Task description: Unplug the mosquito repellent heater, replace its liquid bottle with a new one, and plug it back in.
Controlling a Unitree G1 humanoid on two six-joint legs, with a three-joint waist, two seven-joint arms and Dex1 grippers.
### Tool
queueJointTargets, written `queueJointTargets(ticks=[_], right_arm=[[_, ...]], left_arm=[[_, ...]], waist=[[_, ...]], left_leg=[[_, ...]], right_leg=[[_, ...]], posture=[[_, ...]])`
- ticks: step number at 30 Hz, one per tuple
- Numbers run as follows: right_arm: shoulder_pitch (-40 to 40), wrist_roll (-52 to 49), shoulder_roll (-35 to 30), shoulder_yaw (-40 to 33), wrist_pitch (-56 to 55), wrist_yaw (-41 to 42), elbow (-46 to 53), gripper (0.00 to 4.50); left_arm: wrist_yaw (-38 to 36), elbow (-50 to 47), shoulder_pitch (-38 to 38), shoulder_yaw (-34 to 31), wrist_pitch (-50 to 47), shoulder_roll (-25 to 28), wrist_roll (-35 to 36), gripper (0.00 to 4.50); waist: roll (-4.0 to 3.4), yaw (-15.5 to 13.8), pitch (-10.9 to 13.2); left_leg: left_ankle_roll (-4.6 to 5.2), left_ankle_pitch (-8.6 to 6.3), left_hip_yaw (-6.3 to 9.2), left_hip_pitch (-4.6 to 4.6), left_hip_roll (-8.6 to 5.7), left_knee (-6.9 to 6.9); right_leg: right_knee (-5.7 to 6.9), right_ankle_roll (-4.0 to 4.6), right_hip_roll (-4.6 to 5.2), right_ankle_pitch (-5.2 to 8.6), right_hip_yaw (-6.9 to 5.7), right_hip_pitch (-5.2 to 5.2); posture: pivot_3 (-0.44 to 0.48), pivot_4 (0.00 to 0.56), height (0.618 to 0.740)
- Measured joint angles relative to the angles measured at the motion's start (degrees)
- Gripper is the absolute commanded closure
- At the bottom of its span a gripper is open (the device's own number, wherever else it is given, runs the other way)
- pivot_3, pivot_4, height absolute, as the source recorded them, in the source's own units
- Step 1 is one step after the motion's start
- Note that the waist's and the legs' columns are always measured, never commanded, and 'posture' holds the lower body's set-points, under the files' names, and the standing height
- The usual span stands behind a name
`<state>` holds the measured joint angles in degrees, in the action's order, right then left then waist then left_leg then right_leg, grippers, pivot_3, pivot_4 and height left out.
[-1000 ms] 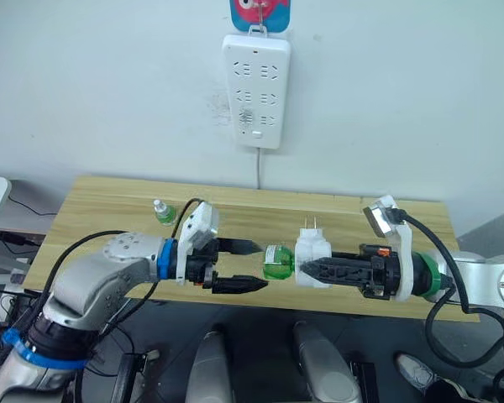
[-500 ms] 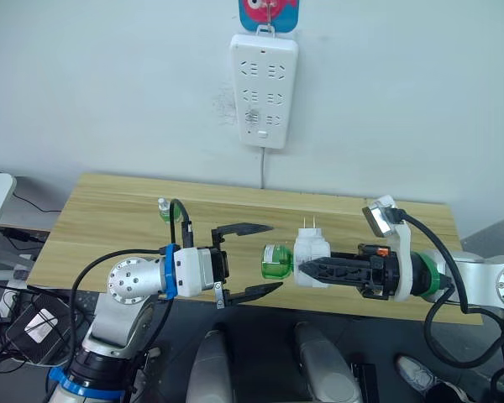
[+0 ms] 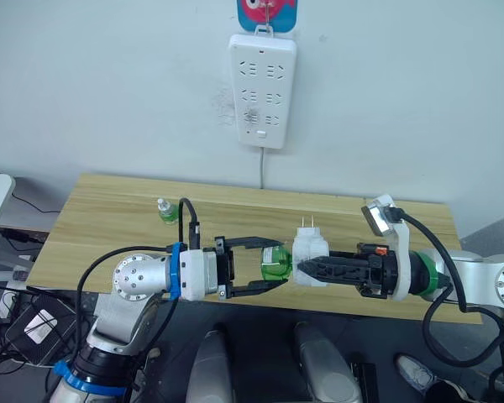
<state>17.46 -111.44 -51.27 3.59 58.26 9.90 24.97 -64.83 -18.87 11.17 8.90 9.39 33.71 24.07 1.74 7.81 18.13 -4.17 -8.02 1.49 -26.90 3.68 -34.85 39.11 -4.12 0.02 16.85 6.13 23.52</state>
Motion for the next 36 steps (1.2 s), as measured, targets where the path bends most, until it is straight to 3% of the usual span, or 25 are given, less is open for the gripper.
queueJointTargets(ticks=[3,4,8,12,16,23,27,28,32,36], right_arm=[[-0.04,0.24,0.04,0.08,0.11,0.05,-0.06,1.49],[0.04,0.25,0.04,-0.02,0.05,0.17,-0.17,1.49],[0.15,0.34,0.03,-0.13,0.17,1.5,-0.29,1.49],[0.61,0.86,0.24,-0.02,0.05,2.64,0.8,1.49],[0.54,1.83,0.25,0.08,0.15,3.35,2.4,1.49],[-0.01,2.2,0.25,0.25,-0.05,3.68,2.81,1.49],[-0.09,2.29,0.01,0.23,-0.07,3.43,1.4,1.49],[-0.08,2.32,0.01,0.25,0.0,3.17,1.04,1.49],[-0.1,2.43,-0.37,0.14,0.04,2.29,0.3,1.49],[-0.06,2.38,-0.36,0.04,0.08,2.23,0.07,1.49]], left_arm=[[2.33,-5.38,4.0,0.85,-21.17,6.89,9.94,2.22],[4.23,-6.62,6.49,0.88,-31.7,9.29,16.38,2.22],[9.81,-4.73,14.73,-0.55,-58.25,13.05,36.9,2.22],[13.49,1.33,21.13,-1.8,-74.34,14.02,50.3,2.22],[14.28,4.04,22.96,-2.17,-80.88,14.56,54.69,2.22],[15.85,2.61,21.84,-3.3,-81.86,13.83,54.44,2.22],[15.17,-1.26,17.33,-4.13,-74.96,11.98,48.43,2.22],[14.03,-2.7,15.75,-3.95,-71.4,11.66,45.01,1.5],[9.05,-4.69,10.83,-2.39,-61.34,14.37,32.84,0.38],[2.0,-5.95,3.57,-0.81,-47.77,16.17,20.82,0.37]], waist=[[0.0,-0.01,0.0],[0.0,0.01,0.01],[0.0,0.13,0.02],[0.0,0.13,0.03],[0.0,0.1,0.03],[0.0,0.01,0.03],[0.0,-0.07,0.03],[0.0,-0.1,0.03],[-0.01,-0.02,0.03],[-0.01,-0.12,0.03]], left_leg=[[0.0,0.0,0.05,0.01,0.01,0.0],[0.0,0.0,0.1,0.0,0.01,-0.02],[0.0,0.0,0.11,0.01,0.0,-0.01],[0.0,0.0,0.17,0.01,0.01,0.01],[0.0,-0.01,0.22,0.01,0.01,0.07],[0.0,0.0,0.2,0.01,0.01,0.04],[0.0,0.0,0.17,0.01,0.0,0.03],[0.0,0.0,0.15,0.01,0.0,0.03],[0.0,0.0,0.05,0.03,0.01,0.08],[0.0,-0.01,0.01,0.02,0.0,0.13]], right_leg=[[0.05,-0.02,-0.01,0.01,-0.02,-0.01],[0.06,-0.03,-0.01,0.02,-0.04,-0.01],[0.05,-0.03,-0.04,0.02,-0.07,-0.01],[0.05,-0.04,-0.06,0.03,-0.14,0.0],[0.06,-0.04,-0.06,0.02,-0.2,0.0],[0.04,-0.03,-0.05,0.02,-0.18,-0.01],[0.03,-0.03,-0.03,0.02,-0.15,-0.01],[0.02,-0.02,-0.03,0.01,-0.14,-0.01],[0.0,0.0,-0.04,0.02,-0.04,0.03],[-0.03,0.08,-0.01,-0.02,-0.01,0.07]], posture=[[-0.23,0.319,0.724],[-0.23,0.32,0.724],[-0.232,0.322,0.724],[-0.236,0.322,0.724],[-0.237,0.323,0.724],[-0.235,0.325,0.724],[-0.232,0.327,0.724],[-0.232,0.327,0.724],[-0.231,0.327,0.724],[-0.231,0.328,0.724]])
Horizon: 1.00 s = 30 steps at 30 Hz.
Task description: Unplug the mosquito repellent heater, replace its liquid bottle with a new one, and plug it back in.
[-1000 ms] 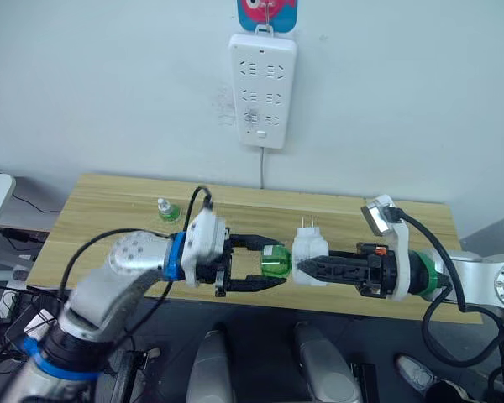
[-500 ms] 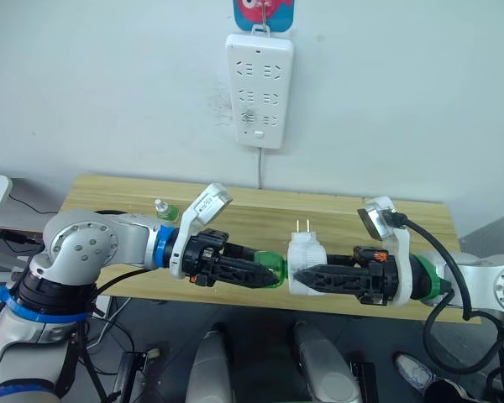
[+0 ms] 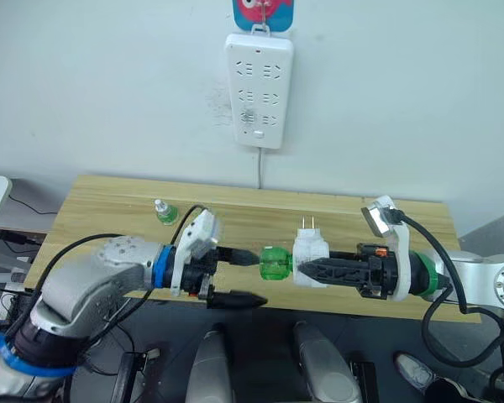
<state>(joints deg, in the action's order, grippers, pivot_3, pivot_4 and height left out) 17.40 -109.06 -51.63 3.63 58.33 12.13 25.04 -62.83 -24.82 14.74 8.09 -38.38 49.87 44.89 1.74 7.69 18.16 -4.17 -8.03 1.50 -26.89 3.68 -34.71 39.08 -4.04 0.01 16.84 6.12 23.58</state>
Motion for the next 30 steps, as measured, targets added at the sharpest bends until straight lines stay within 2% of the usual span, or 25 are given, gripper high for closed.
queueJointTargets(ticks=[2,5,6,11,17,20,24,30], right_arm=[[-0.01,-0.03,0.0,-0.01,0.02,-0.04,-0.01,1.49],[-0.02,-0.04,0.02,-0.02,0.03,-0.1,-0.04,1.49],[-0.01,-0.03,0.03,-0.02,0.04,-0.14,-0.04,1.49],[0.01,-0.03,0.09,-0.01,0.09,-0.22,-0.04,1.49],[0.24,-0.03,0.33,0.01,0.11,-0.63,-0.04,1.49],[0.35,-0.05,0.41,0.01,0.11,-0.93,-0.04,1.49],[0.64,-0.12,0.31,-0.24,-0.17,-1.22,-0.38,1.49],[0.76,-0.13,0.33,-0.26,-0.22,-1.89,-0.49,1.49]], left_arm=[[-1.02,0.51,-3.1,0.01,8.52,-1.19,-6.27,0.37],[-0.55,3.02,-5.27,-0.14,20.5,-6.03,-13.59,0.37],[-0.16,5.24,-6.15,-0.86,30.14,-9.79,-17.75,0.37],[-1.57,8.74,-7.37,-2.82,52.79,-16.29,-22.87,0.37],[-1.76,9.14,-7.26,-1.98,57.6,-17.74,-23.43,0.37],[-1.81,9.72,-7.1,-1.09,57.64,-18.04,-23.65,0.97],[-1.26,10.29,-5.73,-0.18,57.14,-18.82,-24.27,2.16],[-1.65,9.88,-4.94,-0.01,54.23,-18.27,-23.58,2.24]], waist=[[0.0,-0.1,0.0],[0.0,-0.52,0.0],[0.01,-0.76,0.0],[0.02,-1.17,0.01],[0.02,-1.13,0.01],[0.03,-1.1,0.01],[0.02,-1.07,0.01],[0.02,-0.99,0.01]], left_leg=[[0.0,0.0,-0.01,-0.01,0.0,0.0],[0.0,0.0,-0.08,-0.01,-0.03,-0.04],[0.0,0.0,-0.14,-0.02,-0.03,-0.05],[0.01,-0.01,-0.21,-0.02,-0.01,-0.06],[0.02,0.0,-0.21,-0.02,-0.01,-0.06],[0.02,0.0,-0.21,-0.02,-0.02,-0.07],[0.02,0.0,-0.21,-0.01,-0.02,-0.09],[0.02,0.0,-0.19,-0.01,-0.01,-0.08]], right_leg=[[-0.02,0.01,0.02,0.02,0.01,0.01],[-0.04,0.03,0.06,0.02,0.07,0.0],[-0.09,0.04,0.06,0.01,0.12,0.0],[-0.05,0.19,0.05,-0.1,0.25,0.04],[-0.04,-0.08,0.02,0.02,0.26,0.04],[-0.04,-0.09,0.02,0.01,0.26,0.04],[-0.03,-0.12,0.02,0.0,0.27,0.03],[-0.02,-0.13,-0.01,0.0,0.27,0.03]], posture=[[-0.231,0.328,0.724],[-0.233,0.33,0.724],[-0.233,0.33,0.724],[-0.232,0.331,0.724],[-0.236,0.328,0.724],[-0.239,0.327,0.724],[-0.242,0.325,0.724],[-0.236,0.321,0.724]])
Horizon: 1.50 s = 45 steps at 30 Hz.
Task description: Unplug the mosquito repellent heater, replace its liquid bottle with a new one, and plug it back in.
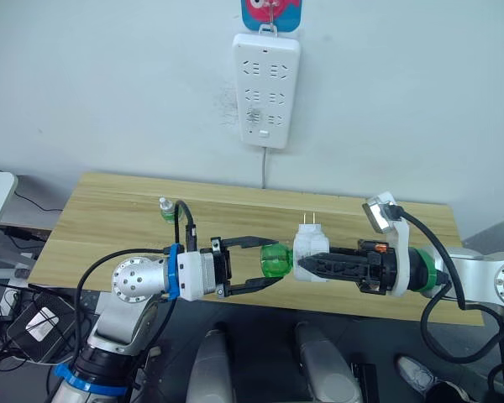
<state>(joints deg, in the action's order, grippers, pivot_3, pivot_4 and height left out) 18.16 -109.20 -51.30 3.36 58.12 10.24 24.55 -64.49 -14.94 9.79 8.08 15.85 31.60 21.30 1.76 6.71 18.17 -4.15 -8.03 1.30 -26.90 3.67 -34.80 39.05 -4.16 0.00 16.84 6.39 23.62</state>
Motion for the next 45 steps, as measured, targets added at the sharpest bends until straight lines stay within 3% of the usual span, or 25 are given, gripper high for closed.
queueJointTargets(ticks=[4,5,6,9,12,15,22,27,33,42,45], right_arm=[[-0.05,0.02,-0.04,0.08,0.38,0.09,0.01,1.49],[-0.02,0.12,-0.13,0.04,0.45,0.22,-0.12,1.49],[0.08,0.12,-0.09,-0.03,0.35,0.42,-0.14,1.49],[0.45,0.21,-0.17,-0.23,0.88,2.47,-0.07,1.49],[0.67,1.04,-0.23,0.13,1.91,4.24,0.67,1.49],[0.63,3.13,-1.61,-0.34,2.61,5.74,0.26,1.49],[0.36,12.2,-4.45,-1.51,5.17,10.82,0.34,1.49],[-0.07,35.18,-6.67,1.33,3.6,10.53,-3.97,1.49],[1.12,66.17,-3.75,11.33,-3.61,4.54,-15.6,1.49],[5.78,77.77,2.91,11.37,1.17,6.86,-26.1,1.49],[6.43,79.87,4.59,10.34,2.29,7.84,-27.14,0.42]], left_arm=[[0.16,-4.65,1.88,0.7,-14.1,4.96,5.95,2.24],[1.61,-7.0,4.45,1.24,-26.19,8.66,12.55,2.24],[2.08,-7.84,5.7,1.19,-30.51,9.85,14.98,2.24],[4.19,-7.79,12.99,0.5,-54.85,15.47,33.05,2.24],[1.42,-5.99,16.8,0.18,-64.94,19.58,39.18,2.24],[-0.51,-2.03,19.3,-1.38,-70.06,21.22,40.34,2.24],[-4.54,-2.3,17.85,-2.42,-70.1,22.07,37.73,2.24],[-6.1,-4.37,8.68,-2.23,-61.51,23.26,27.57,2.24],[-2.59,-5.48,-0.13,-0.94,-48.21,19.45,14.99,2.24],[-2.39,-6.72,-1.67,0.43,-42.66,16.38,9.64,2.24],[-2.39,-6.5,-1.65,0.48,-41.85,15.74,8.49,2.24]], waist=[[0.0,0.05,0.0],[0.01,0.13,0.01],[0.0,0.14,0.01],[0.0,0.32,0.01],[0.01,0.52,0.02],[0.01,0.78,0.02],[0.01,0.89,0.02],[0.0,1.18,0.01],[0.02,1.18,0.01],[0.01,1.2,0.01],[0.02,1.22,0.01]], left_leg=[[0.0,0.0,0.05,0.0,0.01,-0.01],[0.0,0.01,0.11,-0.01,0.03,-0.03],[0.0,0.01,0.11,-0.01,0.03,-0.03],[0.0,0.0,0.1,0.02,0.0,-0.06],[0.01,-0.01,0.14,0.02,0.01,-0.02],[0.02,-0.01,0.18,0.0,0.03,0.05],[0.01,-0.01,0.2,0.0,0.03,0.11],[0.0,-0.01,0.08,-0.01,0.03,0.12],[0.01,-0.02,-0.34,-0.06,-0.04,0.12],[0.01,-0.01,-0.52,-0.04,-0.01,0.13],[0.01,-0.01,-0.51,-0.03,0.0,0.1]], right_leg=[[0.04,-0.01,-0.01,0.01,-0.03,-0.01],[0.08,-0.01,-0.04,0.01,-0.06,0.0],[0.07,-0.02,-0.03,0.01,-0.06,-0.01],[0.03,-0.03,-0.03,0.02,-0.09,-0.07],[0.04,-0.03,-0.05,0.02,-0.16,-0.04],[0.05,-0.02,-0.07,0.02,-0.23,0.02],[0.01,-0.01,-0.05,0.02,-0.27,0.03],[0.01,0.03,0.0,0.04,-0.2,0.14],[0.01,0.0,0.09,0.0,0.22,0.36],[0.09,-0.09,0.03,-0.05,0.43,0.43],[0.1,-0.11,0.0,-0.07,0.44,0.41]], posture=[[-0.229,0.319,0.724],[-0.222,0.317,0.724],[-0.221,0.315,0.724],[-0.222,0.313,0.724],[-0.226,0.311,0.724],[-0.227,0.311,0.724],[-0.232,0.312,0.724],[-0.231,0.311,0.724],[-0.216,0.312,0.724],[-0.201,0.307,0.724],[-0.205,0.306,0.724]])
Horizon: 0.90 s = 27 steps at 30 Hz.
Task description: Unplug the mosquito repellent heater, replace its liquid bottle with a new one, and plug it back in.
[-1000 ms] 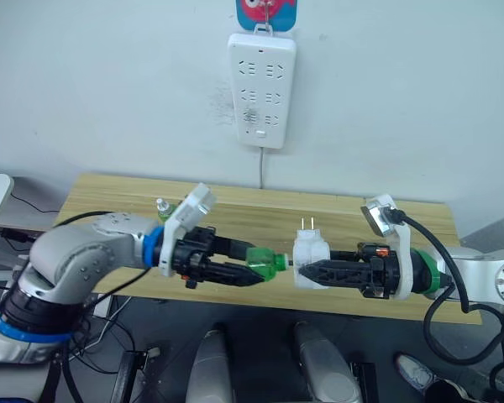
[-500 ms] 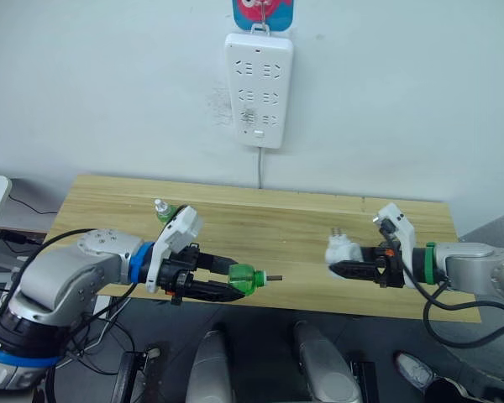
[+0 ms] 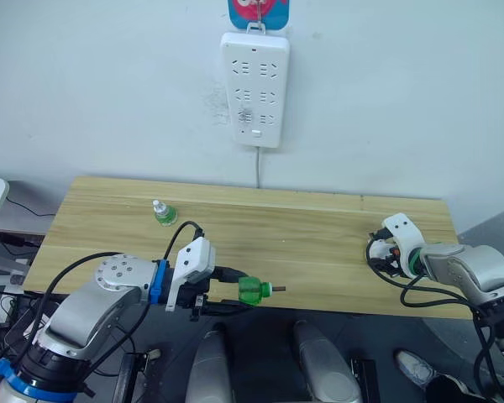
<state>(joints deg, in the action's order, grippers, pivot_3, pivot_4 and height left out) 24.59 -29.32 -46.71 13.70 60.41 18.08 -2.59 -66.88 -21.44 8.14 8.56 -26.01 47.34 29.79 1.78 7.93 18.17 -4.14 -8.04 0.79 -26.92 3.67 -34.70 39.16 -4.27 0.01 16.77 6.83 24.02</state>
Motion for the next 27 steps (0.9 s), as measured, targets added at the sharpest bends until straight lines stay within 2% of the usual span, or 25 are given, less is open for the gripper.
queueJointTargets(ticks=[2,6,10,13,15,17,21,23,27], right_arm=[[-0.01,1.07,1.21,-0.78,0.99,0.41,-0.08,0.0],[-1.44,0.83,1.26,-6.21,5.77,0.41,4.88,0.0],[-4.92,-1.58,0.0,-17.41,13.34,-0.02,17.79,0.0],[-6.13,-5.86,3.72,-27.21,19.7,0.0,27.84,0.0],[-6.73,-9.06,8.78,-32.81,21.78,-0.05,34.39,0.0],[-8.61,-13.34,18.63,-37.86,22.2,-1.05,39.9,0.0],[-14.55,-21.94,38.89,-40.18,19.68,-6.02,46.48,0.0],[-15.19,-27.05,46.59,-39.93,19.49,-9.37,46.68,0.0],[-14.85,-32.57,50.74,-38.89,17.45,-15.96,45.1,0.0]], left_arm=[[-0.01,0.03,0.01,0.02,0.26,-0.43,-0.6,2.24],[0.07,0.1,-0.04,-0.04,0.29,-1.28,-0.73,2.24],[2.08,0.28,-0.6,-1.41,0.41,-3.23,-0.75,2.24],[7.19,0.75,-0.67,-2.95,2.87,-9.36,-1.35,2.24],[11.25,1.25,-0.5,-3.26,4.85,-13.8,-2.45,2.24],[16.4,2.32,0.1,-3.48,7.83,-19.01,-4.62,2.24],[25.47,4.57,0.39,-3.13,12.69,-27.9,-8.93,2.24],[27.85,5.0,-0.17,-1.57,14.04,-30.66,-10.48,2.24],[29.01,4.97,-1.24,1.31,15.36,-32.39,-12.12,2.24]], waist=[[0.0,0.01,0.0],[0.0,0.0,0.0],[0.0,-0.02,-0.01],[-0.03,-0.05,-0.02],[-0.01,-0.02,-0.05],[0.07,0.01,-0.1],[0.05,0.22,-0.23],[0.03,0.57,-0.24],[0.03,1.05,-0.33]], left_leg=[[0.0,0.0,-0.01,0.0,-0.01,-0.02],[0.0,0.0,-0.04,-0.02,-0.02,-0.02],[0.0,0.0,0.02,-0.01,0.01,-0.01],[0.0,0.0,0.02,-0.01,0.0,-0.07],[0.0,0.0,0.04,0.02,0.01,-0.11],[0.0,0.0,0.15,0.04,0.03,-0.14],[0.0,-0.01,0.15,0.04,0.0,-0.15],[0.0,0.0,0.1,0.04,0.0,-0.17],[0.06,0.05,0.12,0.04,-0.02,-0.2]], right_leg=[[0.01,-0.02,0.0,-0.01,0.02,0.01],[0.01,-0.07,0.01,-0.04,0.06,0.01],[0.03,-0.09,-0.02,-0.04,0.01,0.0],[0.04,-0.14,-0.02,-0.07,0.03,-0.04],[0.02,-0.19,-0.04,-0.11,0.03,-0.11],[0.0,-0.19,-0.09,-0.11,-0.03,-0.21],[-0.02,-0.18,-0.07,-0.13,-0.02,-0.25],[-0.01,-0.11,-0.07,-0.2,0.04,-0.24],[-0.03,-0.02,-0.06,-0.3,0.03,-0.27]], posture=[[-0.209,0.306,0.724],[-0.219,0.306,0.724],[-0.233,0.31,0.724],[-0.252,0.309,0.724],[-0.261,0.308,0.724],[-0.261,0.307,0.724],[-0.272,0.299,0.724],[-0.269,0.298,0.724],[-0.256,0.296,0.724]])
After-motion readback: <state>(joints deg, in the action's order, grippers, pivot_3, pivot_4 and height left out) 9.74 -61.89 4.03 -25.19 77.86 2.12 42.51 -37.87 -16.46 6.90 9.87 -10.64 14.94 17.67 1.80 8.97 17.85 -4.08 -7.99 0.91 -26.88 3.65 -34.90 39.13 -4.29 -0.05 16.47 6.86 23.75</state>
